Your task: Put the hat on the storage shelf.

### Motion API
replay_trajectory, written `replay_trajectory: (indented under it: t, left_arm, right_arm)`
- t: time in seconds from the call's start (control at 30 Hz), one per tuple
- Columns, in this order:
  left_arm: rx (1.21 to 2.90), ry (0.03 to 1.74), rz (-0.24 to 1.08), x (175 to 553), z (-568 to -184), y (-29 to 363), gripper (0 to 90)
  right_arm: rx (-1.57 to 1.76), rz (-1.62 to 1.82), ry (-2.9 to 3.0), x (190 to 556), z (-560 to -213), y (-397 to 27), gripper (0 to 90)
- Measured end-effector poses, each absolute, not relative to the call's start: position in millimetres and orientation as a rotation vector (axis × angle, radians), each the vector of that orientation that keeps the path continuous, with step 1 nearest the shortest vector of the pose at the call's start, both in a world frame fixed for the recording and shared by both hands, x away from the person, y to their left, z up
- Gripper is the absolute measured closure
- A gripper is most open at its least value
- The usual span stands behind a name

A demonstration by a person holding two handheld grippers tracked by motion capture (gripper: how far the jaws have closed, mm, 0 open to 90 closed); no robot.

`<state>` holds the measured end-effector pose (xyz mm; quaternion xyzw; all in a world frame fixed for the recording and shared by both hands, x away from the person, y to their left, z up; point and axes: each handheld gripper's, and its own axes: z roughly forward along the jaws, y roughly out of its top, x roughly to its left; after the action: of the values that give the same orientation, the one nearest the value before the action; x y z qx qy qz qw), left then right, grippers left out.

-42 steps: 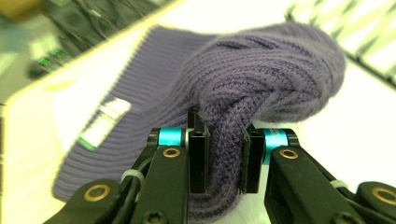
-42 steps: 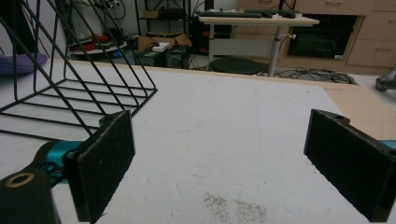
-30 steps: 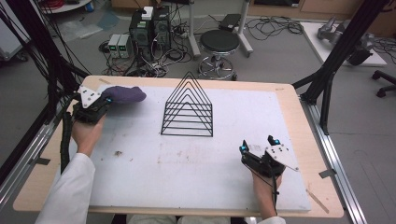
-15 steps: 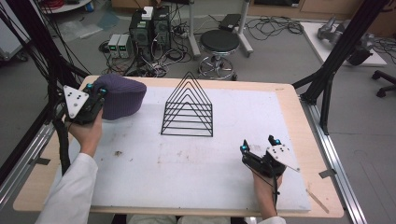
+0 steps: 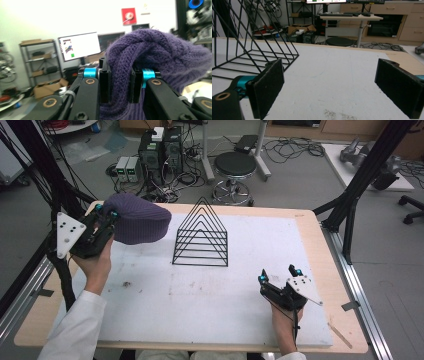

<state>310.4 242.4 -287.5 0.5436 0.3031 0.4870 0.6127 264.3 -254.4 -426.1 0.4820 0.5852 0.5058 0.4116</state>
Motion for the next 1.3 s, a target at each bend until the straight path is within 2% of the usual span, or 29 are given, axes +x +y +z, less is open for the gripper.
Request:
replay_trajectory:
  t: [0.3,0.57,0.73,1.0,1.3]
  left_arm:
    - [1.17,0.624,1.094,284,-268,231,75.9]
    - [1.168,0.596,1.061,275,-260,227,75.9]
    - [1.154,0.586,1.058,273,-257,226,75.9]
    - [1.174,0.568,1.05,274,-252,222,75.7]
    - [1.195,0.569,1.034,277,-253,218,75.5]
  right_arm:
    - [1.192,1.276,1.467,263,-425,-254,8.2]
    - [1.155,1.287,1.461,264,-419,-253,8.2]
    - [1.092,1.372,1.448,261,-402,-247,8.1]
    - [0.862,1.53,1.489,268,-366,-214,8.2]
    - [0.732,1.612,1.59,284,-346,-183,8.2]
